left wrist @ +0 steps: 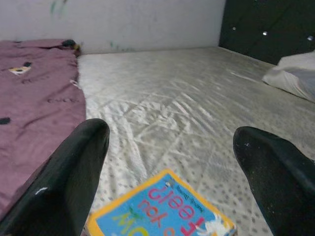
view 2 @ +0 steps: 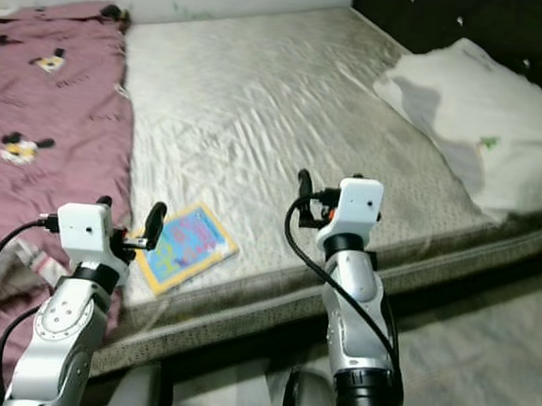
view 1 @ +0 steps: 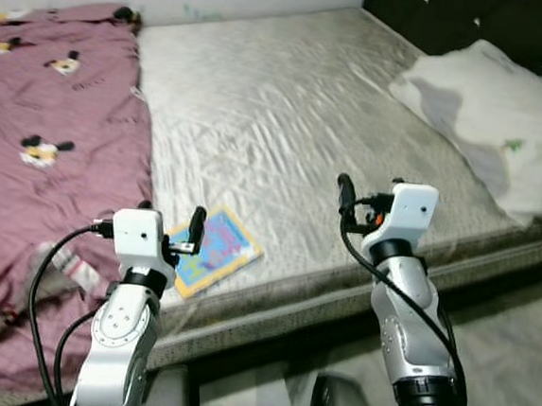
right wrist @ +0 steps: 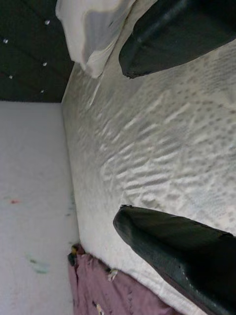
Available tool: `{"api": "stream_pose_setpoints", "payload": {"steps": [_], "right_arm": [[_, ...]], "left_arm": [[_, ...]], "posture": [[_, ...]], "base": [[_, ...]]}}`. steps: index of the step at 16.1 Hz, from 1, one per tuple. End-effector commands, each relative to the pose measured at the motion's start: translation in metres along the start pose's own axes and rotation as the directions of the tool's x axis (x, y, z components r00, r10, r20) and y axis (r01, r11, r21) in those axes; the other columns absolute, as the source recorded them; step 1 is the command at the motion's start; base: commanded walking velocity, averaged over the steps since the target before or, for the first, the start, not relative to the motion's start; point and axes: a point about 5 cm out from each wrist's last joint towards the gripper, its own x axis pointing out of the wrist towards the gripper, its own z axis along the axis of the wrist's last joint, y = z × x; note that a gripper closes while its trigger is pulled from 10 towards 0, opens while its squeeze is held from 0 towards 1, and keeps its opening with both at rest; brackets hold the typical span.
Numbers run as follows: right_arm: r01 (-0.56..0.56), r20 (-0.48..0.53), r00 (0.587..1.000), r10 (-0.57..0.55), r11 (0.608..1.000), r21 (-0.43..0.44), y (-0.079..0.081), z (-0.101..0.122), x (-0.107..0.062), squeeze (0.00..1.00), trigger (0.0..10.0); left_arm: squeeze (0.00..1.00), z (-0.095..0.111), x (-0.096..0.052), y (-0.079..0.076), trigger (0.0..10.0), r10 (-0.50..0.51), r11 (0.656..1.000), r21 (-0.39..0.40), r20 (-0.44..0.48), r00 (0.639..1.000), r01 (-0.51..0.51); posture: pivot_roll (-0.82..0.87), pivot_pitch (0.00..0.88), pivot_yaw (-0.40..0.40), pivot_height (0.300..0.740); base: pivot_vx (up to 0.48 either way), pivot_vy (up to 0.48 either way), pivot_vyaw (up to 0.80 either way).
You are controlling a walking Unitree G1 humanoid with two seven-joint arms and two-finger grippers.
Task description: Clean up the room
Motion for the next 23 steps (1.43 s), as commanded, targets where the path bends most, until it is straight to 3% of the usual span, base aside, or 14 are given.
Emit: {"api": "stream_pose_setpoints", "payload": {"steps": [1, 4, 12, 14, 16, 20, 23], "right_arm": [[-0.012, 0.013, 1.0, 0.012, 1.0, -0.001, 0.002, 0.002, 0.002, 0.0, 10.0], [-0.021, 0.005, 1.0, 0.021, 1.0, -0.004, 0.003, 0.001, 0.004, 0.0, 10.0], [-0.023, 0.034, 0.999, 0.024, 1.0, -0.021, 0.003, 0.003, 0.006, 0.0, 10.0], [-0.016, 0.017, 1.0, 0.016, 0.999, -0.031, 0.0, -0.003, 0.003, 0.0, 10.0], [-0.022, -0.017, 1.0, 0.022, 0.999, -0.034, 0.0, -0.01, -0.003, 0.0, 10.0], [-0.03, -0.048, 0.998, 0.029, 0.999, -0.036, -0.001, -0.02, -0.012, 0.0, 10.0], [-0.052, -0.068, 0.996, 0.05, 0.998, -0.029, 0.005, -0.024, -0.014, 0.0, 10.0]], "left_arm": [[0.0, 0.001, 0.002, 0.001, 10.0, -0.005, 1.0, 0.014, -0.004, 1.0, 0.005], [0.0, 0.002, 0.007, 0.001, 10.0, -0.005, 1.0, 0.017, 0.001, 1.0, 0.005], [0.0, 0.002, 0.011, 0.002, 10.0, 0.0, 1.0, 0.024, 0.004, 1.0, 0.0], [0.0, -0.006, 0.008, 0.002, 10.0, 0.002, 0.999, 0.036, -0.035, 0.999, 0.0], [0.0, -0.02, 0.002, 0.007, 10.0, 0.026, 0.995, 0.1, -0.065, 0.998, -0.02], [0.0, -0.022, -0.001, 0.012, 10.0, 0.048, 0.995, 0.088, -0.077, 0.996, -0.041], [0.0, -0.019, 0.001, 0.01, 10.0, -0.029, 0.993, 0.112, -0.087, 0.996, 0.039]], "posture": [[0.02, 0.0, 0.055, 0.714], [0.02, 0.0, 0.058, 0.737], [0.02, 0.0, 0.056, 0.74], [0.02, 0.0, 0.056, 0.74], [0.03, 0.0, 0.052, 0.74], [0.03, 0.0, 0.038, 0.74], [0.04, 0.0, 0.033, 0.74]], "base": [[0.0, 0.0, 0.0], [0.0, 0.0, 0.0], [0.0, 0.0, 0.0], [0.0, 0.0, 0.0], [0.0, 0.0, 0.0], [0.0, 0.0, 0.0], [0.0, 0.0, 0.0]]}}
